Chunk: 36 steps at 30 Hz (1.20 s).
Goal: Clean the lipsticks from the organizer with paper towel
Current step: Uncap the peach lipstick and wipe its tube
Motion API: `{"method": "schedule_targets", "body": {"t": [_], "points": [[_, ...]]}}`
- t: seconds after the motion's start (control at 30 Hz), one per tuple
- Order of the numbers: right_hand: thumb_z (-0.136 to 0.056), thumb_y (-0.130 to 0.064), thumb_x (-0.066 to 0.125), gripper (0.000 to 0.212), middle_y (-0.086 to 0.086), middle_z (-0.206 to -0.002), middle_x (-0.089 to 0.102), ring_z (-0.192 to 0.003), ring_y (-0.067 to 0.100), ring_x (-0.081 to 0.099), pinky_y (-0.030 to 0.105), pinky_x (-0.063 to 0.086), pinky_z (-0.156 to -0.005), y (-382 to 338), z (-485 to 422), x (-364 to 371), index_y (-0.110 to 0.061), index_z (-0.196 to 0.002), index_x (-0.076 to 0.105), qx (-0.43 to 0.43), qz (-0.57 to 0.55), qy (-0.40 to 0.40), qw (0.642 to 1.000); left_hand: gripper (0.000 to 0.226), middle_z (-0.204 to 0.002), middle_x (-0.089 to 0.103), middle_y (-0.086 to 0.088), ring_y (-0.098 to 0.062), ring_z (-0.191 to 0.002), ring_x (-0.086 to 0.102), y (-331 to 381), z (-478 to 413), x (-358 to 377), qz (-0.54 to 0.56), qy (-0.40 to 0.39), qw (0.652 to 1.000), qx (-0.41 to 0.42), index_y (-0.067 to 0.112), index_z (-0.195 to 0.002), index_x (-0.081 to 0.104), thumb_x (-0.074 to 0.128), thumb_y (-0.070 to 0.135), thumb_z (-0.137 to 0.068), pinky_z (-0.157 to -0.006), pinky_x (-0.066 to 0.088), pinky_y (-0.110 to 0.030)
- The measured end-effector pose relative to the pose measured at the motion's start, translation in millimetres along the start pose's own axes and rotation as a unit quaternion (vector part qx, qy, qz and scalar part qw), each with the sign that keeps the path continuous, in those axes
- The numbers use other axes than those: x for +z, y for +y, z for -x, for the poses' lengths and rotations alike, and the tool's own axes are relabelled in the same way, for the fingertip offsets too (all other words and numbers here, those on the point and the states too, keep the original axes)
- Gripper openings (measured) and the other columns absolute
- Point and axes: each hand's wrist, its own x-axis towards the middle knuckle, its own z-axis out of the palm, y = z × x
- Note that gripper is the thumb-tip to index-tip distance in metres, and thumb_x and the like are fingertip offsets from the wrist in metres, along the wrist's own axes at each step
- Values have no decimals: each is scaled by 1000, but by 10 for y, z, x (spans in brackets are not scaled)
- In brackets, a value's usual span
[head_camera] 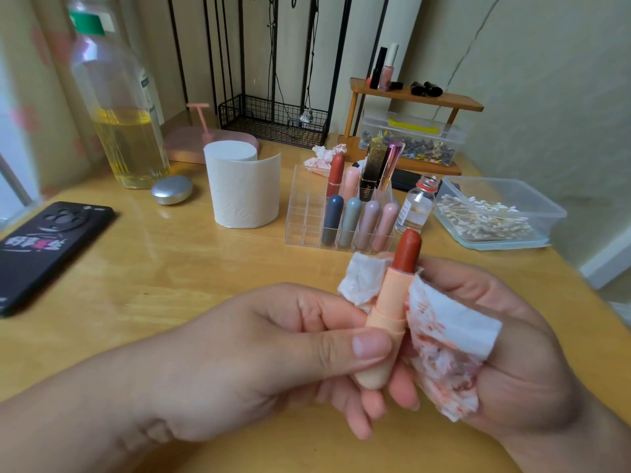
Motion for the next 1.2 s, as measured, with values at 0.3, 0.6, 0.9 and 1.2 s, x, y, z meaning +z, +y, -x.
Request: {"method": "schedule_targets", "body": {"t": [0.3, 0.6, 0.9, 1.2], "points": [[-92, -11, 61, 29, 39, -104, 54, -104, 53, 48, 62, 33, -96, 46, 30, -73, 6, -116, 66, -36, 95, 67, 993, 36, -73, 68, -25, -29, -63, 59, -138, -22, 78, -174, 261, 947, 73, 9, -72, 64, 90, 26, -54, -57, 49, -38], [-93, -6, 56, 26, 28, -73, 60, -57, 29, 58, 35, 50, -56, -27, -27, 9, 18, -102, 52, -11, 23, 52, 998, 14, -94, 68, -20, -23, -76, 64, 7, 3, 44, -30, 36, 999, 20, 8, -91, 70, 58, 13, -96, -67, 55, -33], [-91, -2, 57, 35, 34, -122, 59, -123, 50, 52, 57, 35, -109, 17, -1, -44, 9, -125, 59, -26, 22, 59, 998, 37, -60, 65, -11, -21, -51, 57, -99, -7, 119, -181, 278, 942, 57, 11, -68, 67, 92, 27, -47, -45, 50, -30], [-92, -11, 60, 34, 53, -83, 43, -70, 47, 55, 47, 49, -65, -14, -29, -5, 18, -107, 54, -21, 72, 65, 995, 19, -76, 73, -12, -16, -60, 57, 24, 27, 81, -178, 150, 972, 37, 14, -75, 72, 73, 30, -84, -57, 48, -24]]}}
